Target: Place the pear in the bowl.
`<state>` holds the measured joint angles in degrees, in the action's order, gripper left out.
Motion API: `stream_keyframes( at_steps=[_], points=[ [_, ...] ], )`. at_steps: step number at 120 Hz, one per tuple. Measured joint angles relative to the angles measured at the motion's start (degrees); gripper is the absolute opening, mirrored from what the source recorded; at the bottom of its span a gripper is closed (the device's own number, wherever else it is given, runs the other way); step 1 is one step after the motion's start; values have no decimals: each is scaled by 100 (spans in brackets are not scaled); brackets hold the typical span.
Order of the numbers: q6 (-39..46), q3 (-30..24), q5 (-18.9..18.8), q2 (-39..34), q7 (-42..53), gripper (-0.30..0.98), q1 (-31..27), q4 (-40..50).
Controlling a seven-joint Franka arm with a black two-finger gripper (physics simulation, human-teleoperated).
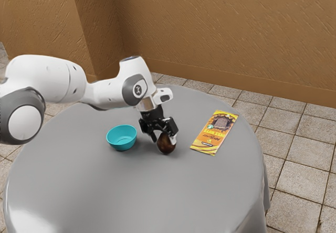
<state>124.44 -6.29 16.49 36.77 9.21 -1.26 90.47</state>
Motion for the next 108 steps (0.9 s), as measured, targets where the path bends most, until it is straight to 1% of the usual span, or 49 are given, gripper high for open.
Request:
stream_keyframes(
  at_steps=[26,60,108],
  points=[
    [85,4,143,123,-156,68,14,-18],
    [119,1,121,125,-284,54,37,-18],
    [129,-4,121,183,-391,46,38,-24]
  ],
)
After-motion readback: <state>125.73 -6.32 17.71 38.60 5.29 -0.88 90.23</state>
